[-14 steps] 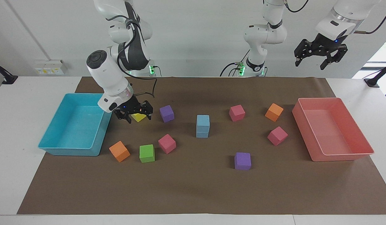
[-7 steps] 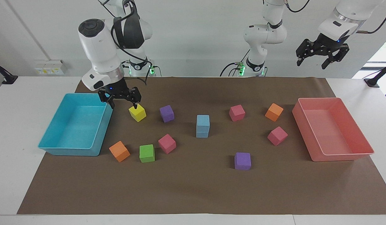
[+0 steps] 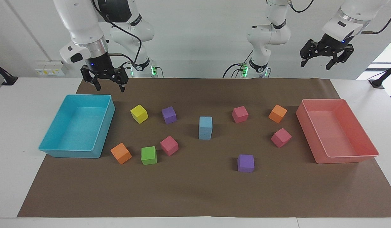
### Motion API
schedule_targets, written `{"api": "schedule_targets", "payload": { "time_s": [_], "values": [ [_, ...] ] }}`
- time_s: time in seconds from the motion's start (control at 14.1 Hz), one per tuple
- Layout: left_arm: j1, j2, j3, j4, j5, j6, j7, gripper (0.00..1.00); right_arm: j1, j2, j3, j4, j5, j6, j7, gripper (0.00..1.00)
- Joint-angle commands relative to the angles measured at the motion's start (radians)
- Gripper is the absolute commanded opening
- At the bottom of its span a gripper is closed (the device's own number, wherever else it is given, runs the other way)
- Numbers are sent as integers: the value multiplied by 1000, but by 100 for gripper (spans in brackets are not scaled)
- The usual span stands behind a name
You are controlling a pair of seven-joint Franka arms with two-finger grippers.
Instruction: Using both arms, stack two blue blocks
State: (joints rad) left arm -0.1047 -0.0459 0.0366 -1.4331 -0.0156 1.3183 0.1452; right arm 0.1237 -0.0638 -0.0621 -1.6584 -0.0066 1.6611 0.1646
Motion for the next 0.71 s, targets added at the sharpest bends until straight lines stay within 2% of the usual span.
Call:
{"api": "schedule_targets", "payload": {
  "time_s": [0.0, 0.14, 0.21, 0.28, 0.64],
  "values": [
    [16, -23, -11, -21, 5, -2, 10, 100, -53, 9, 8, 43, -13, -76, -52, 100],
    [16, -23, -11, -21, 3, -2, 10, 100, -84, 7, 7, 64, -1, -132, -62, 100],
    [16, -23, -11, -21, 3, -2, 10, 100, -98, 1, 4, 63, 0, -133, -62, 100],
    [16, -23, -11, -23, 3, -1, 8, 100, -102, -32, 1, 19, 2, -130, -63, 100],
    [26, -25, -11, -29, -1, 30, 14, 100, -102, -36, 1, 47, -15, -147, -200, 100]
  ]
}}
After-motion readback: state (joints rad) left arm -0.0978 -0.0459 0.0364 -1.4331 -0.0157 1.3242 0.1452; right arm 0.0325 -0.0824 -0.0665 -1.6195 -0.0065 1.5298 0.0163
